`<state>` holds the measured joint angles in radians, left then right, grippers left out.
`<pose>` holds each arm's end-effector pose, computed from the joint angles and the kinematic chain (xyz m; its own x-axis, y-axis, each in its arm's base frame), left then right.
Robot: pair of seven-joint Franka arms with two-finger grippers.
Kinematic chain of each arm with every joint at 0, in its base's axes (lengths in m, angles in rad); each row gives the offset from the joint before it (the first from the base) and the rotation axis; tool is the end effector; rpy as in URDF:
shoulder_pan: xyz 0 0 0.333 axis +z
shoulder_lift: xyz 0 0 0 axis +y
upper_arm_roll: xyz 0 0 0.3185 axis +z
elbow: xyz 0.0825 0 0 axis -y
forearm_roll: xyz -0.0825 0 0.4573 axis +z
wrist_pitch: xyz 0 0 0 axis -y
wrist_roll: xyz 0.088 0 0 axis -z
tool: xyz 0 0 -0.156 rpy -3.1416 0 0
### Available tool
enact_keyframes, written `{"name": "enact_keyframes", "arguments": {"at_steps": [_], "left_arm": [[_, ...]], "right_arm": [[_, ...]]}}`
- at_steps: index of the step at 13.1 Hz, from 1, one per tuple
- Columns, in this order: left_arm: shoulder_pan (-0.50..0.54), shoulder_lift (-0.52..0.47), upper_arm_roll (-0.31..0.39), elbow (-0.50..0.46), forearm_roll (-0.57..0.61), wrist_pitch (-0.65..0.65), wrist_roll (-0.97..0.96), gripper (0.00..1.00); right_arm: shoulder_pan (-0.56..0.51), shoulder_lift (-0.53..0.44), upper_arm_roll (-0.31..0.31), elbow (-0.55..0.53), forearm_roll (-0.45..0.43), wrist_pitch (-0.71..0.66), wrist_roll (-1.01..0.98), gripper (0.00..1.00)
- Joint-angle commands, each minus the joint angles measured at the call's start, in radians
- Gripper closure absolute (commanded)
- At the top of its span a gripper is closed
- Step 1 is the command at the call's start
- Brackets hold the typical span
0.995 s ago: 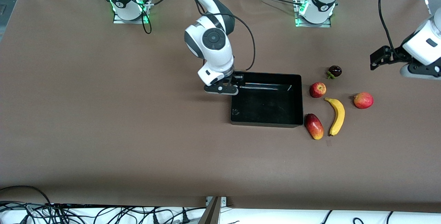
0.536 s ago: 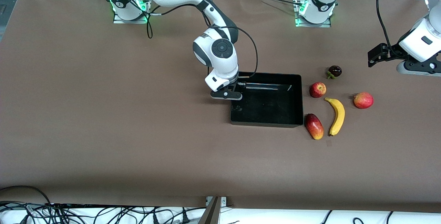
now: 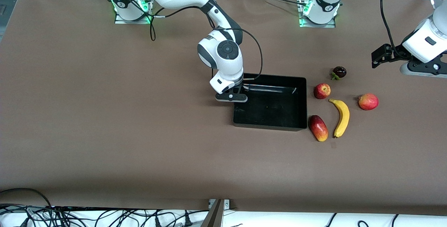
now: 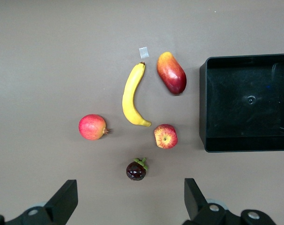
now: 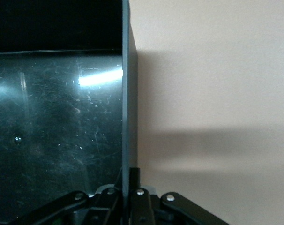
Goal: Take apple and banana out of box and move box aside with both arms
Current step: 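Grip the rim of the black tray with the right gripper, then slide the black tray across the table toward the right arm's base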
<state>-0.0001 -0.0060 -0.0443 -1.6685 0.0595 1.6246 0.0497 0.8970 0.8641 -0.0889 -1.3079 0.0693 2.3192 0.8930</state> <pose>0.6254 -0.0188 0.5333 0.9944 -0.0970 -0.0409 -0.0993 -0.9934 -0.0575 0.5610 0.6117 0.1469 0.9900 -0.0971 0.1022 -0.0858 -0.9902 -0.1104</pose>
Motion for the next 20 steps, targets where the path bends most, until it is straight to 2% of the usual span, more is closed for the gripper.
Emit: {"name": "enact_keyframes", "arguments": {"at_steps": [1, 4, 7, 10, 13, 16, 18, 20], "left_arm": [[-0.009, -0.017, 0.012, -0.014, -0.023, 0.011, 0.009, 0.0], [-0.009, -0.017, 0.012, -0.014, -0.023, 0.011, 0.009, 0.0], [-0.009, -0.017, 0.011, -0.014, -0.023, 0.011, 0.007, 0.0], [-0.009, -0.017, 0.009, -0.014, -0.023, 0.011, 0.007, 0.0], [-0.009, -0.017, 0.009, -0.014, -0.023, 0.011, 0.005, 0.0], [-0.009, -0.017, 0.009, -0.014, -0.023, 0.011, 0.005, 0.0], [-0.009, -0.017, 0.009, -0.014, -0.023, 0.011, 0.004, 0.0], [-0.011, -0.017, 0.007, -0.013, -0.023, 0.011, 0.001, 0.0]], "right_arm": [[0.004, -0.008, -0.018, 0.029, -0.014, -0.017, 0.014, 1.0], [-0.013, -0.039, -0.043, 0.056, -0.011, -0.104, -0.038, 1.0], [-0.126, -0.095, -0.029, 0.09, 0.001, -0.228, -0.199, 1.0], [-0.239, -0.192, -0.038, 0.058, 0.105, -0.343, -0.473, 1.0], [-0.37, -0.339, -0.04, -0.149, 0.116, -0.342, -0.69, 1.0], [-0.478, -0.5, -0.07, -0.44, 0.118, -0.224, -0.914, 1.0], [-0.515, -0.56, -0.138, -0.574, 0.151, -0.166, -1.063, 1.0], [-0.517, -0.568, -0.23, -0.658, 0.223, -0.111, -1.213, 1.0]]}}
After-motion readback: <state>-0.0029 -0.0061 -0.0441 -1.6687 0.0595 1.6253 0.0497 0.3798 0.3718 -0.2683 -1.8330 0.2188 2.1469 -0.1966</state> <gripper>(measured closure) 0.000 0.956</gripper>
